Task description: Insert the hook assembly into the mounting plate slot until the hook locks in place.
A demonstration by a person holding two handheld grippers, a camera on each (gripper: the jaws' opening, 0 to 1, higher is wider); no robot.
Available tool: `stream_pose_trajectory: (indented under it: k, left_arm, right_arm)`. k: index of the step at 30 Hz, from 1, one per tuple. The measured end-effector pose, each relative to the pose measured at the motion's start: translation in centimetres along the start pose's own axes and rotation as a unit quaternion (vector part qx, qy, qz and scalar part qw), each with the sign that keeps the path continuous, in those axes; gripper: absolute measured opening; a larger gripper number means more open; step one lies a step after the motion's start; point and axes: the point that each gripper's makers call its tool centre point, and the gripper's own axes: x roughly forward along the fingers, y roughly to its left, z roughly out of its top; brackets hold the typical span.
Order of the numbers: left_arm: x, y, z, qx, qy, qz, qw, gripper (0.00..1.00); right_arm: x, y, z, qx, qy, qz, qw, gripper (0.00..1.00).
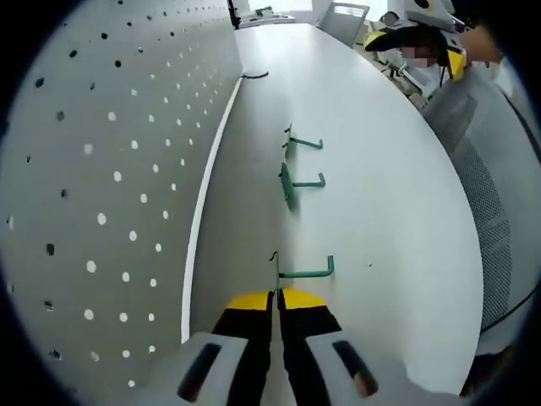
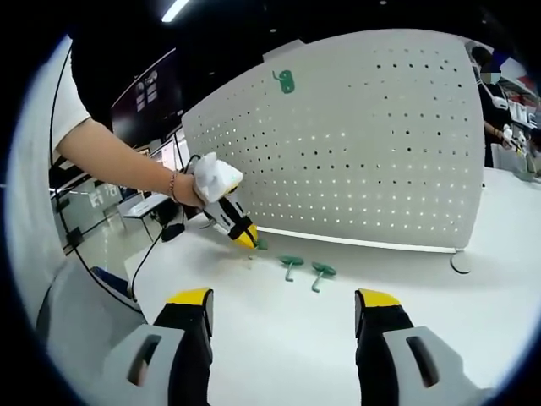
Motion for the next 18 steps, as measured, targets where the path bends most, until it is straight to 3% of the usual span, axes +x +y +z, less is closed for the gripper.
stream_pose_trajectory:
  k: [8,18]
  left_arm:
    - [-0.9,0.4,0.0,-0.007,-0.01,0.018,0.9998,0.03]
    - [-2.3,0.0,1.4,-0.027,-0.05,0.045,0.9974,0.03]
  right_arm:
    - [0.0,0.1,0.0,-0.004,0.002,0.0,1.0,0.66]
    - [0.1,0.1,-0.1,-0.005,0.004,0.001,1.0,0.67]
